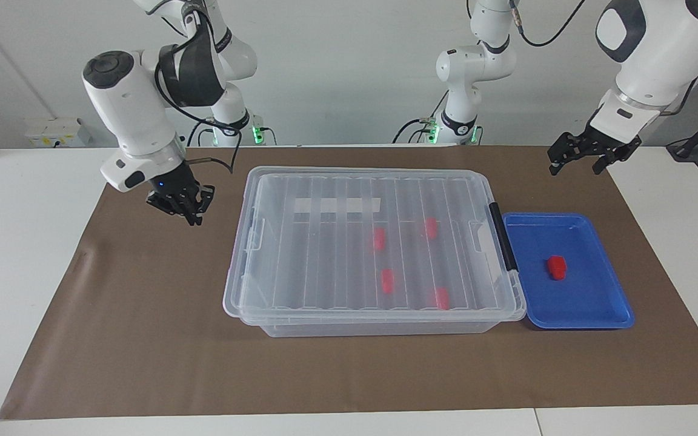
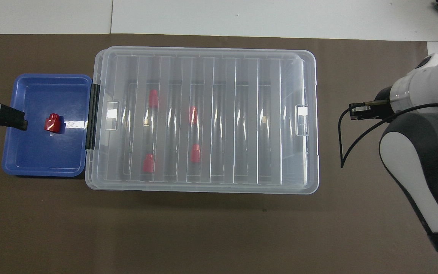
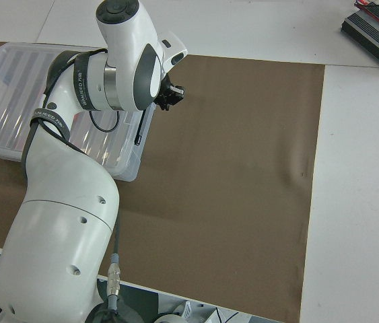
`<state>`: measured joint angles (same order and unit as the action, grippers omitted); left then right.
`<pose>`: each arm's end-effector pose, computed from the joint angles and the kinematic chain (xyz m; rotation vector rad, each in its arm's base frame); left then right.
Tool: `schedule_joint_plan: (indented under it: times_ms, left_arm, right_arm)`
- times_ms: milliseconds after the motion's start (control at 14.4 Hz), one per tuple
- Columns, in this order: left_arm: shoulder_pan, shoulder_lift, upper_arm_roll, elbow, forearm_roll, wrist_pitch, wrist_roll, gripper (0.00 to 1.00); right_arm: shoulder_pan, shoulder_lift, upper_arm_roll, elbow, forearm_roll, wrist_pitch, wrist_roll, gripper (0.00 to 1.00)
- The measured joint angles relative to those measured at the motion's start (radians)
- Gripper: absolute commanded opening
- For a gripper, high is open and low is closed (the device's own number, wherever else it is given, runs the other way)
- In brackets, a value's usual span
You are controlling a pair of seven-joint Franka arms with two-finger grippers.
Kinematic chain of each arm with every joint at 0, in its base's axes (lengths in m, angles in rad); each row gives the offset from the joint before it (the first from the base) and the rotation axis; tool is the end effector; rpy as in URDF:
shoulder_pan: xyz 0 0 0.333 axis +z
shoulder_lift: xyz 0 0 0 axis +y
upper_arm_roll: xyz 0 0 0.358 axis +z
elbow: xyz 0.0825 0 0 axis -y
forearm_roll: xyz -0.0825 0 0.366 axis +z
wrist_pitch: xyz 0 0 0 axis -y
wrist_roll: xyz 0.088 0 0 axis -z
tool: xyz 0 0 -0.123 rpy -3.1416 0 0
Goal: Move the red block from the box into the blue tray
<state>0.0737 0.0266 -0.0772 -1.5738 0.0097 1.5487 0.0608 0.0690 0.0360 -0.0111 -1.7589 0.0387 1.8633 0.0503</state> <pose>0.5418 -0.0001 0.6330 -3.1328 0.1008 0.0812 0.5656 0.0365 0.5703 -3.0992 0.0035 -0.1028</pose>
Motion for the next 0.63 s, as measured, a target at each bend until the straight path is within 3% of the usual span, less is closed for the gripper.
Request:
schedule_joint_plan:
  times_ms: [487, 626]
  left_arm:
    - [0.000, 0.000, 0.000, 0.002, 0.000, 0.004, 0.000, 1.00]
    - [0.000, 0.000, 0.000, 0.002, 0.000, 0.005, -0.001, 1.00]
  right_arm:
    - [-0.057, -0.052, -0.010, 0.168, -0.024, -0.326, 0.004, 1.00]
    - [-0.076, -0.058, -0.010, 0.187, -0.024, -0.360, 0.005, 1.00]
